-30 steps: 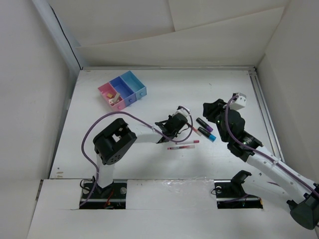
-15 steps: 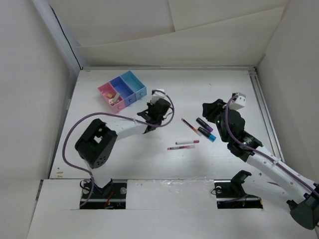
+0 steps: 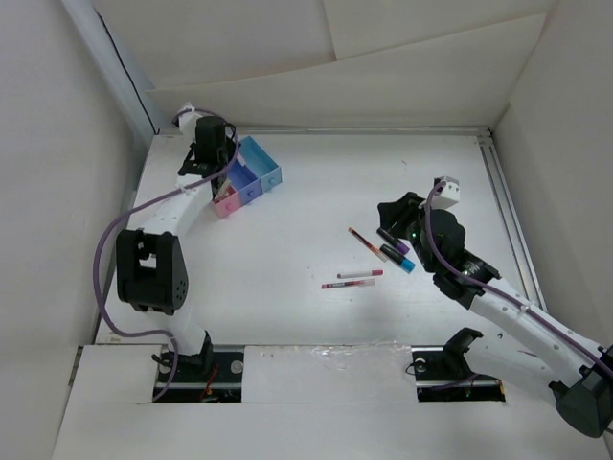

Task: Sort the stationery into containers
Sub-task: Place the pen in the storage box, then pick up the pen from the center of the board, then place the pen in the storage box.

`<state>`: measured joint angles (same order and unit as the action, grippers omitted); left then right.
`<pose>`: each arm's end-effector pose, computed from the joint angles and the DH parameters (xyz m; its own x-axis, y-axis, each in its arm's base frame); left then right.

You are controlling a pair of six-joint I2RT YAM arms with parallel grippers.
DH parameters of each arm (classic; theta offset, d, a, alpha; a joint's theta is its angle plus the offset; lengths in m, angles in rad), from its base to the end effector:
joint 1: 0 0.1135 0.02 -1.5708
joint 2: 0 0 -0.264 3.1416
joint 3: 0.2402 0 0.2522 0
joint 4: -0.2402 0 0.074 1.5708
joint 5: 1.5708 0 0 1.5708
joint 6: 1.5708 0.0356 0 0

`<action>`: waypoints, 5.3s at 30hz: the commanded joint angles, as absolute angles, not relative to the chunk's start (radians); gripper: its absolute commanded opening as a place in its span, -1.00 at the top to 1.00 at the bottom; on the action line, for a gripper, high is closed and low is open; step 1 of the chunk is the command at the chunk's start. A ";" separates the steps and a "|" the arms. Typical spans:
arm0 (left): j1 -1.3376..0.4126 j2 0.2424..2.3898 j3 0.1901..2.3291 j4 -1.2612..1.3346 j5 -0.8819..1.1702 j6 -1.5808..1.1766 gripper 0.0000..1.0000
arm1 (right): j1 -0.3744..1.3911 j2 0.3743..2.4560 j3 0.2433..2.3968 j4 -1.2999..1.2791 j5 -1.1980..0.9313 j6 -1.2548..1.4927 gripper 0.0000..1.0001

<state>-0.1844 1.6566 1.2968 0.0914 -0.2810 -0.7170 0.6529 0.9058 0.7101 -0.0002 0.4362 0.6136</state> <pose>0.3924 -0.0632 0.3177 -0.1395 -0.6162 -0.7751 -0.2366 0.7809 -0.5782 0.1786 0.1176 0.3118 -0.2539 0.4629 -0.8493 -0.0920 0.8625 0.4976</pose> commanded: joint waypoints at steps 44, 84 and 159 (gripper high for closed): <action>-0.155 1.774 1.370 0.129 -0.279 -0.721 0.55 | 0.649 0.939 0.762 0.041 0.445 0.592 0.01; -0.948 2.103 1.450 0.032 -0.479 -0.813 0.31 | 0.649 0.830 0.733 0.009 0.555 0.621 0.35; -0.749 1.860 1.244 0.010 -0.522 -0.718 1.00 | 0.649 0.838 0.733 0.018 0.515 0.621 0.30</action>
<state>-0.8162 2.0151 1.2854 -0.0345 -0.6018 -0.7223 0.6529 0.8505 0.7158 -0.0151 0.5259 0.6186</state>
